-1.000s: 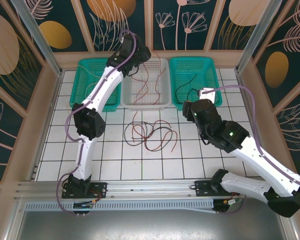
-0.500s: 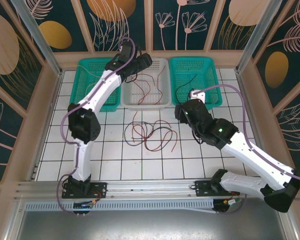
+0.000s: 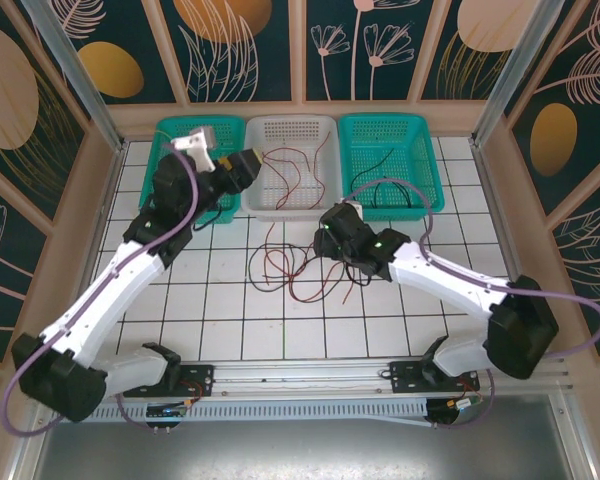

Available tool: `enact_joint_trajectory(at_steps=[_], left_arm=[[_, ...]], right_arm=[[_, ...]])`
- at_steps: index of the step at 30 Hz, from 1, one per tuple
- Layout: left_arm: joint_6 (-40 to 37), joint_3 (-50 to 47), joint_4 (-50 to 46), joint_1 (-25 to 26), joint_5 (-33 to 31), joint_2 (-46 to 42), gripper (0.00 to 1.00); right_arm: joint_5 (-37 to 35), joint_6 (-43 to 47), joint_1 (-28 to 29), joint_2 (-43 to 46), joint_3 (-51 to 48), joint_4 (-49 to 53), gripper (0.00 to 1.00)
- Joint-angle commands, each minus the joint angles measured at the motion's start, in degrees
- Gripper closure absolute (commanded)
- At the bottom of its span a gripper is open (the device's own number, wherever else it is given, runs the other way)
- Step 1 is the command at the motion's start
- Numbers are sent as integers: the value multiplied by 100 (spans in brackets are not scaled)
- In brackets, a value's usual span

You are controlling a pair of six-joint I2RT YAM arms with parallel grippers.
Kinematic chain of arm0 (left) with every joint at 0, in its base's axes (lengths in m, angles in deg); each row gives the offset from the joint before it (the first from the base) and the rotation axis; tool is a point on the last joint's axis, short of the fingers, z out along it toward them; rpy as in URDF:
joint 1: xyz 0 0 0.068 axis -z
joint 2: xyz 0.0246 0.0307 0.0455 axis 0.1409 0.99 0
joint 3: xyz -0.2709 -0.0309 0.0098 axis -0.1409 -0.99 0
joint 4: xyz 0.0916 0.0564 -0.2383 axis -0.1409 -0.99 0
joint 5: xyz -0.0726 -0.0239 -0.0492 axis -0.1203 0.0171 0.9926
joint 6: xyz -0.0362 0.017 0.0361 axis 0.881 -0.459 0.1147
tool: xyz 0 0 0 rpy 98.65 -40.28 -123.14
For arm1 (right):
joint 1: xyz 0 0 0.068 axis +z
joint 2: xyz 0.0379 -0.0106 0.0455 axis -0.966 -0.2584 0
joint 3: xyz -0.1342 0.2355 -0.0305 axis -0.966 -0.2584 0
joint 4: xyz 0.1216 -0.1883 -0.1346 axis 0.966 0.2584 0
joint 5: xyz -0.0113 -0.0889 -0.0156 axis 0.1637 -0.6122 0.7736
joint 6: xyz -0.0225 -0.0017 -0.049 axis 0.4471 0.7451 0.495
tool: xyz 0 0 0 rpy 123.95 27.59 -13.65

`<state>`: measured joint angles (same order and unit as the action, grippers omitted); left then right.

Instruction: Untangle the cables

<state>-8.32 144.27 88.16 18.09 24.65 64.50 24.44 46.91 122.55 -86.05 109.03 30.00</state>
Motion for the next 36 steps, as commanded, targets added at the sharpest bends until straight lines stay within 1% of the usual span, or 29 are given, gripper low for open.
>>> enact_joint_trajectory(at_steps=[1,4,8,11,14,18,19,21,23,26,29,31,33,34,36], left_arm=[[-128,-569,-59,8,60,-417,30],[-58,-1129,-302,8,105,-809,33],[76,-1603,-391,8,175,-1196,35],[159,-1797,-520,6,227,-1245,36],[179,-1855,-608,8,345,-1197,38],[153,-1856,-591,8,395,-1188,38],[133,-1837,-590,6,395,-1175,38],[107,-1802,-599,4,410,-1132,38],[102,-1775,-599,8,438,-1071,39],[89,-1768,-599,8,468,-997,39],[87,-1775,-594,8,465,-960,40],[62,-1786,-582,8,465,-942,40],[70,-1803,-560,8,482,-909,40],[80,-1803,-547,8,499,-883,40],[96,-1810,-512,8,531,-821,40]], right_arm=[[348,-520,-82,-252,-184,-635,47],[729,-627,-79,-652,-282,-1112,47],[826,-560,-78,-1195,-142,-1241,48],[1132,-380,-54,-1618,39,-1283,52],[1166,-335,32,-1917,179,-1240,56],[1313,-312,103,-2133,184,-1311,59],[1309,-299,130,-2187,194,-1296,61],[1310,-257,205,-2249,228,-1198,69],[1311,-210,293,-2257,236,-1068,81],[1311,-162,431,-2121,142,-863,92],[1309,-72,600,-1857,-56,-640,97],[1302,40,741,-1712,-165,-434,97],[1057,71,857,-1602,-205,-83,95],[907,71,880,-1544,-206,95,90],[621,33,881,-1364,-173,338,75]])
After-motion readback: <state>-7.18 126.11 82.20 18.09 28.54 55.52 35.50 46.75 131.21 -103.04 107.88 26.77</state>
